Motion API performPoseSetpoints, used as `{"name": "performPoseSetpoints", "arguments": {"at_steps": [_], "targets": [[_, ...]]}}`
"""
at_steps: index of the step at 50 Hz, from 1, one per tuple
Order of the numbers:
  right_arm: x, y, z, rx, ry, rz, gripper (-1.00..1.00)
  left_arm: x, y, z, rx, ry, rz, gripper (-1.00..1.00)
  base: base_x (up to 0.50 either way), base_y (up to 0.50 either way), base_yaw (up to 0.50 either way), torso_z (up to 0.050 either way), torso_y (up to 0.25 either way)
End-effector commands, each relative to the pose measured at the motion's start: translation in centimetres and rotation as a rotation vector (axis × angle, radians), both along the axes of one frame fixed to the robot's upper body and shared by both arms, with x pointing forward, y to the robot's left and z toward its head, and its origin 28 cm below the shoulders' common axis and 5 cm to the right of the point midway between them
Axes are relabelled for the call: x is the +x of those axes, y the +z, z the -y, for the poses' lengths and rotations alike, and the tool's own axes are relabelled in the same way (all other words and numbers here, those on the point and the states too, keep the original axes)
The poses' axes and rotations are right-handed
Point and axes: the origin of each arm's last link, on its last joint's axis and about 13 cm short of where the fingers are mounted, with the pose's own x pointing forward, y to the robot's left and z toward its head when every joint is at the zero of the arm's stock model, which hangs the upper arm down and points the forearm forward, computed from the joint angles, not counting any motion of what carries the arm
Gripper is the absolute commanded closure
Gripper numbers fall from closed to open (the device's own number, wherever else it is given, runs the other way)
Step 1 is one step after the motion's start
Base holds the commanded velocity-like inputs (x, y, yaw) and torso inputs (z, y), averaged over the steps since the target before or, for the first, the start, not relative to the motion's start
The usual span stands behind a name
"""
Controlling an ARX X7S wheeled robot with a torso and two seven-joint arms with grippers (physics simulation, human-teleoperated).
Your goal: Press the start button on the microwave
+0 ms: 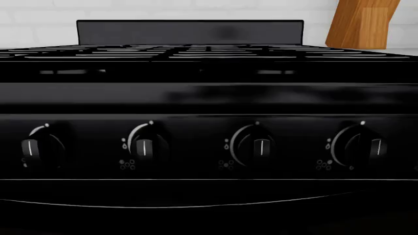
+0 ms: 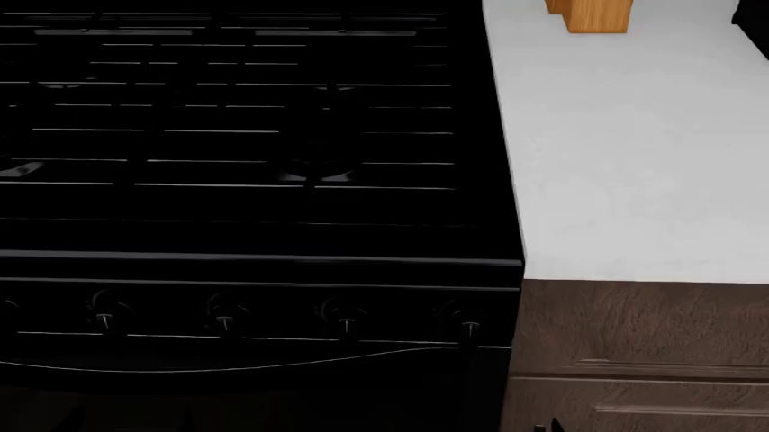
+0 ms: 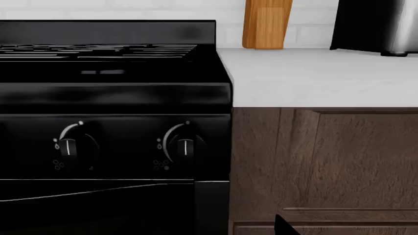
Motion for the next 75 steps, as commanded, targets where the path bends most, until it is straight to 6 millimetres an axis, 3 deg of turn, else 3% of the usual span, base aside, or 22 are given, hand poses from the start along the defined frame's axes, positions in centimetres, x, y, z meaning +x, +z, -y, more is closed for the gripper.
{"name": "performPoseSetpoints", "arguments": {"at_steps": [1,18,31,50,58,75], "targets": [[0.0,0.0,0.0,0.0,0.0,0.0,-1.0,0.0,0.0,0.0,0.0,0.0,0.0,-1.0,0.0,0.0,0.0,0.0,0.0],[-0.2,0.7,-0.1,-0.006,0.003,0.021,-1.0,-0.4,0.3,-0.2,0.017,0.021,0.016,-1.0,0.0,0.0,0.0,0.0,0.0],[-0.9,7.3,-0.5,-0.062,0.026,0.146,-1.0,-0.1,5.0,-0.3,0.059,0.028,0.064,-1.0,0.0,0.0,0.0,0.0,0.0],[1.9,15.5,1.1,-0.093,0.01,0.19,-1.0,5.1,12.4,-1.1,0.099,-0.036,0.139,-1.0,0.0,0.0,0.0,0.0,0.0],[3.2,16.4,0.9,-0.071,0.042,0.196,-1.0,6.4,14.0,-1.3,0.064,-0.028,0.154,-1.0,0.0,0.0,0.0,0.0,0.0],[3.1,16.6,0.7,-0.06,0.07,0.224,-1.0,6.2,14.1,-1.3,0.059,-0.033,0.158,-1.0,0.37,0.2,0.0,0.0,0.0]]}}
